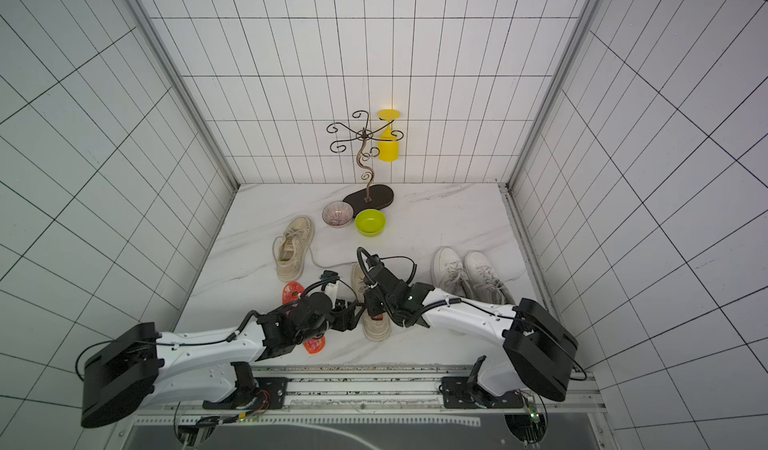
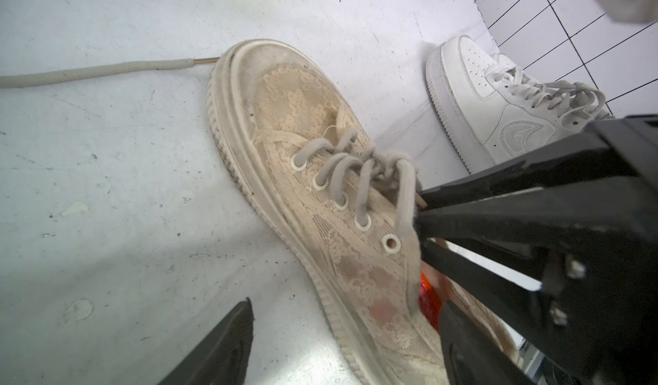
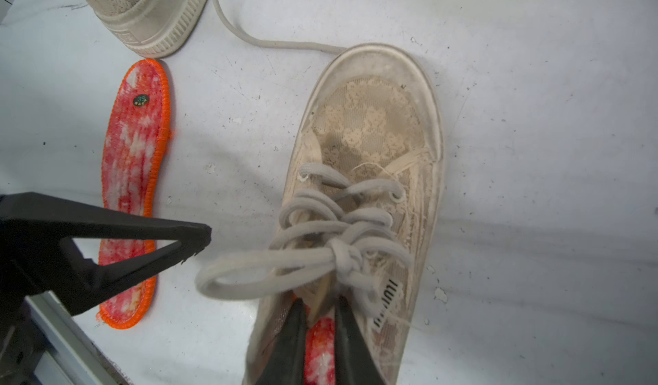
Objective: Remove the insole from the shoe
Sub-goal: Untie the shoelace on the shoe.
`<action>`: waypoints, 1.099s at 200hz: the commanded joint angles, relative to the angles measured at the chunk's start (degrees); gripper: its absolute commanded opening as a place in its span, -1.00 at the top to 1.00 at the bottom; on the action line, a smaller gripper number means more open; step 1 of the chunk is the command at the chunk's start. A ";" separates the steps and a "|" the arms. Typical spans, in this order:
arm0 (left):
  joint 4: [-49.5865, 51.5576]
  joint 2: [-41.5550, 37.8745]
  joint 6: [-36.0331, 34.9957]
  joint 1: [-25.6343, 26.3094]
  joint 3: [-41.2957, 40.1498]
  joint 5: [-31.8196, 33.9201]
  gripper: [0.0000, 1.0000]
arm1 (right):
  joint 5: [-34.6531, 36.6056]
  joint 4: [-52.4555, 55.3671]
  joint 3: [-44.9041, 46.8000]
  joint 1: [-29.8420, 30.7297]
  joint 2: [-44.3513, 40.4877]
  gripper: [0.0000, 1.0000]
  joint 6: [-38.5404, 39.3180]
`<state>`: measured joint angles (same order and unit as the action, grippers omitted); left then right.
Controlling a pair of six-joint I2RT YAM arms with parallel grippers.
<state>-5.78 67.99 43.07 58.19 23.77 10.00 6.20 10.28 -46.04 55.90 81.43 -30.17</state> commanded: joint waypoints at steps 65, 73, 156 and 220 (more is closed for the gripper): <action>-0.37 -0.02 0.43 0.25 -0.08 1.14 -0.61 | 6.38 3.54 -6.00 0.18 -0.09 0.91 -0.93; -0.22 0.73 0.17 0.21 0.49 0.97 -0.66 | 5.89 3.15 -5.45 -0.02 -0.69 0.91 -1.00; 2.44 9.55 -0.85 0.20 8.45 5.41 -0.77 | -5.24 -4.22 1.05 -3.31 -4.79 0.98 -2.07; 1.22 11.64 -0.41 -0.95 7.85 5.37 -0.26 | -1.93 -2.32 3.17 -4.33 -6.98 0.98 -2.87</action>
<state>-3.27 79.68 42.30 58.00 32.34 14.55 2.83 8.29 -46.22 52.71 76.64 -32.14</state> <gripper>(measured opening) 0.682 0.048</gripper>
